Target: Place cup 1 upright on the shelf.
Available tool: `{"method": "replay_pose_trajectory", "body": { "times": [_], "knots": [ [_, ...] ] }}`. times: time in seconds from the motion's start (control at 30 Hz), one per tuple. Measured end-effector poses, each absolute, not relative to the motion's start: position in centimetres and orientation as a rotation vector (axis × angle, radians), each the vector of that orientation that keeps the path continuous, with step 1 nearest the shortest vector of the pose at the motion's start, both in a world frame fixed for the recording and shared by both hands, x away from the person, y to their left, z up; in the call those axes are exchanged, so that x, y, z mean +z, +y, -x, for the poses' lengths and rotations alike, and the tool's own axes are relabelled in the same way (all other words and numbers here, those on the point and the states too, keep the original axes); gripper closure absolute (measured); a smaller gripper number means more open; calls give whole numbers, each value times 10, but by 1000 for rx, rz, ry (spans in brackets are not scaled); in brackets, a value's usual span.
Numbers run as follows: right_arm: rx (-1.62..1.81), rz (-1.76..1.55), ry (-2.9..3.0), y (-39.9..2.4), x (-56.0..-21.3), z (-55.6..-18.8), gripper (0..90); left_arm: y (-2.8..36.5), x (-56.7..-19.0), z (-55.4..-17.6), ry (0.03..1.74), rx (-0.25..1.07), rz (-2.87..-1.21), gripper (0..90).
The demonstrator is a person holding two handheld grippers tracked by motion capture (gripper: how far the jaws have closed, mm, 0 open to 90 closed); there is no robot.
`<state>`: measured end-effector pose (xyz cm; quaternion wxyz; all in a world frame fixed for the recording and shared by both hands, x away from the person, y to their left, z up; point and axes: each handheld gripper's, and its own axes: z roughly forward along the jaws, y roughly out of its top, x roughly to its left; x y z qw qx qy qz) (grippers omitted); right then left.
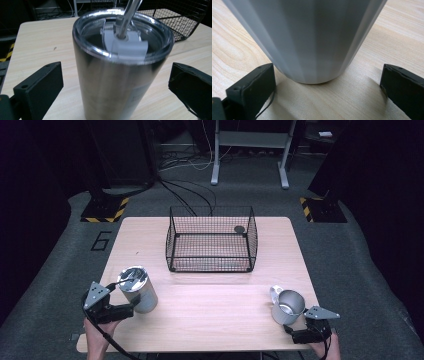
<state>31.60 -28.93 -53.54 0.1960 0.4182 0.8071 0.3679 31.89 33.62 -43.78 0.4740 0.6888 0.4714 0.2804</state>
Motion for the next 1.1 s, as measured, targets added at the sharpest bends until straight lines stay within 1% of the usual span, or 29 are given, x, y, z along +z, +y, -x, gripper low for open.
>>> {"method": "replay_pose_trajectory", "body": {
  "times": [0.13, 0.33, 0.8, 1.1],
  "knots": [
    [1031, -1171, 2265, -289, -535, -316, 0, 334, -434, -324, 1124, 687, -1657, 0],
    [1032, -1172, 2263, -289, -535, -316, 0, 333, -435, -332, 1129, 688, -1635, 0],
    [1035, -1196, 2255, -288, -536, -315, 0, 322, -437, -346, 1123, 715, -1639, 20],
    [1034, -1180, 2258, -289, -536, -316, 0, 322, -438, -347, 1112, 702, -1650, 30]
  ]
}}
